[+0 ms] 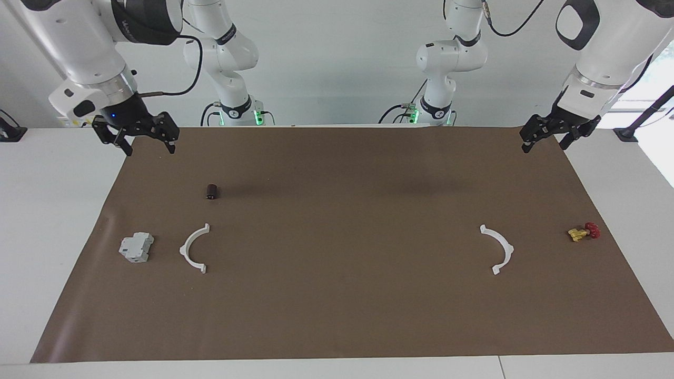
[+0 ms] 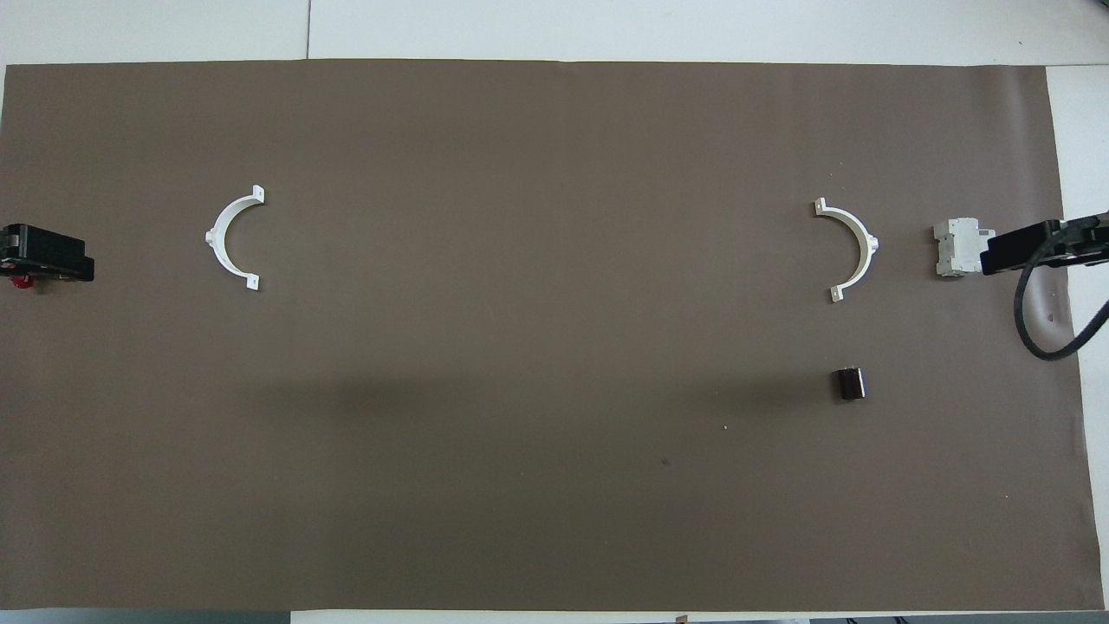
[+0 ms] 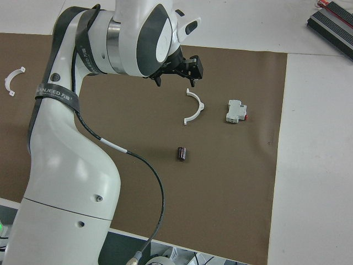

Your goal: Assemble drain pipe with both arms

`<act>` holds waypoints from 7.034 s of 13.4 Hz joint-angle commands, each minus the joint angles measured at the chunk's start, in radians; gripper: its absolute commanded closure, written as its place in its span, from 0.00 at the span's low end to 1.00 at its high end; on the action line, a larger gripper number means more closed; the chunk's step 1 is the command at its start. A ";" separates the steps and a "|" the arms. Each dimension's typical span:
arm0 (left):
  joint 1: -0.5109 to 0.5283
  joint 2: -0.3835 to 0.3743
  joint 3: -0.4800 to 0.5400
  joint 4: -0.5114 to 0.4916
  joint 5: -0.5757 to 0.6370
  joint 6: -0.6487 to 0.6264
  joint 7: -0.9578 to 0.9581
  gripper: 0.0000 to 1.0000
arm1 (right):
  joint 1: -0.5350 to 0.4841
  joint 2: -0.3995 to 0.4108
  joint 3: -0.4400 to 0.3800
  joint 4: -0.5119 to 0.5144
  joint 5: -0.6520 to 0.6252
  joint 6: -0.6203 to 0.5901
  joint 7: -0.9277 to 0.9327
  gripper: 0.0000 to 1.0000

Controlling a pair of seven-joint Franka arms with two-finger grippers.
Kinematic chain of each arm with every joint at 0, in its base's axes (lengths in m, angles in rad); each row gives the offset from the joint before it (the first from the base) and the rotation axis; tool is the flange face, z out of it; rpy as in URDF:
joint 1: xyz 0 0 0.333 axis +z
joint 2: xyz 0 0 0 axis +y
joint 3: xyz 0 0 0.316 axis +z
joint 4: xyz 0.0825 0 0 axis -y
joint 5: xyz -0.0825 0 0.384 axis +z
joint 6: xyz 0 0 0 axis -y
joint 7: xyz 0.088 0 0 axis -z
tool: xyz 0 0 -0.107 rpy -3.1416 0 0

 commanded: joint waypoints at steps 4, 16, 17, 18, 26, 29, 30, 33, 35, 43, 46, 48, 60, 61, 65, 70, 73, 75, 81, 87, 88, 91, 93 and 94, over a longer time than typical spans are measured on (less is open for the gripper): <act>0.002 0.088 0.006 -0.059 -0.005 0.217 0.045 0.00 | -0.067 0.252 0.007 0.018 0.067 0.265 -0.123 0.00; 0.028 0.369 0.006 -0.167 -0.003 0.628 0.139 0.03 | -0.056 0.383 0.015 -0.175 0.098 0.589 -0.242 0.31; 0.022 0.398 0.006 -0.168 -0.003 0.663 0.137 0.03 | -0.056 0.378 0.015 -0.201 0.100 0.612 -0.261 0.36; 0.023 0.406 0.006 -0.168 -0.003 0.673 0.139 0.03 | -0.057 0.375 0.015 -0.224 0.100 0.638 -0.284 0.42; 0.031 0.452 0.006 -0.217 -0.005 0.763 0.145 0.08 | -0.058 0.378 0.016 -0.234 0.106 0.657 -0.289 0.72; 0.031 0.451 0.006 -0.216 -0.005 0.763 0.140 0.25 | -0.050 0.378 0.018 -0.232 0.121 0.655 -0.278 1.00; 0.031 0.452 0.006 -0.216 -0.005 0.760 0.136 0.61 | -0.051 0.380 0.027 -0.217 0.121 0.640 -0.277 1.00; 0.026 0.449 0.006 -0.216 -0.011 0.756 0.117 1.00 | -0.007 0.406 0.088 -0.024 0.109 0.465 -0.137 1.00; 0.023 0.442 0.006 -0.216 -0.011 0.742 0.117 1.00 | 0.123 0.436 0.087 0.076 0.097 0.394 0.072 1.00; 0.025 0.336 0.012 -0.210 -0.009 0.644 0.114 1.00 | 0.491 0.561 0.085 0.183 0.054 0.451 0.546 1.00; 0.019 0.323 0.012 -0.170 -0.008 0.581 0.107 1.00 | 0.521 0.616 0.087 0.228 0.008 0.454 0.628 1.00; 0.000 0.304 0.013 -0.159 -0.005 0.547 0.102 1.00 | 0.554 0.634 0.084 0.228 -0.011 0.460 0.692 1.00; -0.314 0.300 0.013 -0.144 0.003 0.524 -0.290 1.00 | 0.412 0.535 0.088 0.260 -0.075 0.353 0.606 0.00; -0.339 0.302 0.013 -0.139 0.003 0.524 -0.317 1.00 | 0.366 0.479 0.088 0.237 -0.074 0.316 0.557 0.00; -0.432 0.340 0.013 -0.138 0.040 0.538 -0.445 1.00 | 0.204 0.330 0.090 0.213 -0.072 0.116 0.357 0.00; -0.529 0.481 0.012 -0.061 0.071 0.587 -0.603 1.00 | 0.056 0.145 0.087 0.211 -0.025 -0.150 0.205 0.00; -0.534 0.503 0.010 -0.078 0.071 0.677 -0.622 1.00 | 0.041 0.060 0.078 0.211 -0.025 -0.245 0.203 0.00; -0.534 0.512 0.009 -0.081 0.071 0.706 -0.621 1.00 | 0.039 0.015 0.076 0.190 -0.025 -0.285 0.191 0.00; -0.550 0.509 0.009 -0.134 0.072 0.750 -0.616 1.00 | 0.061 -0.073 0.062 0.033 -0.025 -0.236 0.200 0.00; -0.569 0.504 0.009 -0.150 0.072 0.748 -0.616 1.00 | 0.059 -0.057 0.048 0.032 -0.014 -0.204 0.183 0.00; -0.570 0.503 0.009 -0.150 0.072 0.745 -0.616 1.00 | 0.059 -0.057 0.048 0.033 -0.011 -0.204 0.183 0.00; -0.584 0.497 0.010 -0.164 0.072 0.736 -0.617 1.00 | 0.054 -0.057 0.048 0.032 -0.011 -0.201 0.183 0.00; -0.586 0.495 0.010 -0.165 0.072 0.733 -0.617 1.00 | 0.050 -0.056 0.048 0.035 -0.011 -0.196 0.183 0.00; -0.586 0.495 0.010 -0.168 0.072 0.733 -0.617 1.00 | 0.050 -0.056 0.048 0.035 -0.011 -0.186 0.185 0.00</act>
